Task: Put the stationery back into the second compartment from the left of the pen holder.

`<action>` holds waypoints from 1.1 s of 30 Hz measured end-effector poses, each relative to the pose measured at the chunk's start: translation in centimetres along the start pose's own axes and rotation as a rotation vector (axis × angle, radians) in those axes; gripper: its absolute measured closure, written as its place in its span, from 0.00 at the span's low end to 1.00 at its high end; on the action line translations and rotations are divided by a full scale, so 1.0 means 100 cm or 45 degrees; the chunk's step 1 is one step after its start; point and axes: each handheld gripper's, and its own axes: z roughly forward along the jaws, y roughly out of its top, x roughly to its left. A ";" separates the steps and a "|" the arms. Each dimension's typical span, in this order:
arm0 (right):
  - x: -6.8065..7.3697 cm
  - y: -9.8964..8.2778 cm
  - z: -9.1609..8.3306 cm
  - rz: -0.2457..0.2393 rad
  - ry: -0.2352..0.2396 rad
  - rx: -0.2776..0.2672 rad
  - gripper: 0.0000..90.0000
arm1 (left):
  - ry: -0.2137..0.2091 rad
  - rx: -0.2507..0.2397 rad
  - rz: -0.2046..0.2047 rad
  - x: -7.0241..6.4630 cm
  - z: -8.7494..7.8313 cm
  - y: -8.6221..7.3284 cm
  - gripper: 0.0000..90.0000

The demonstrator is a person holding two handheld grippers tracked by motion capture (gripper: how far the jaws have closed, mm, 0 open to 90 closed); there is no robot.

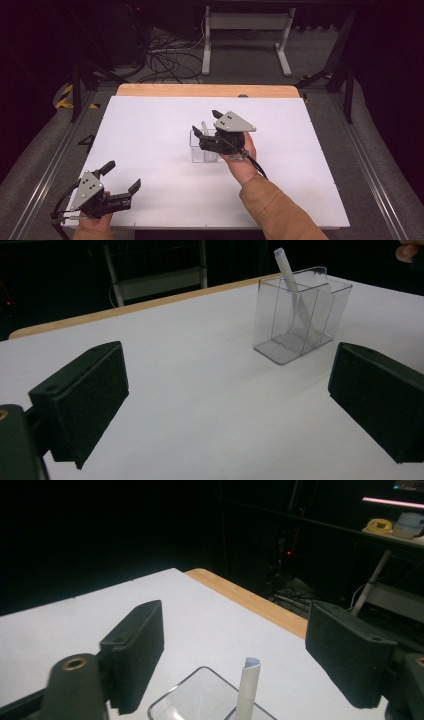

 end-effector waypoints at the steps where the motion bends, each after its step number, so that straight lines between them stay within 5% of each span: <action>1: -0.001 0.002 -0.002 0.003 0.000 -0.001 0.25 | 0.000 0.000 -0.001 0.000 0.000 0.000 0.04; 16: -0.013 0.015 -0.025 0.020 0.044 -0.006 0.25 | 0.007 -0.002 -0.003 -0.001 -0.001 0.000 0.04; 33: -0.046 0.009 -0.081 0.017 0.141 0.022 0.19 | 0.008 0.000 -0.006 -0.002 -0.001 0.000 0.04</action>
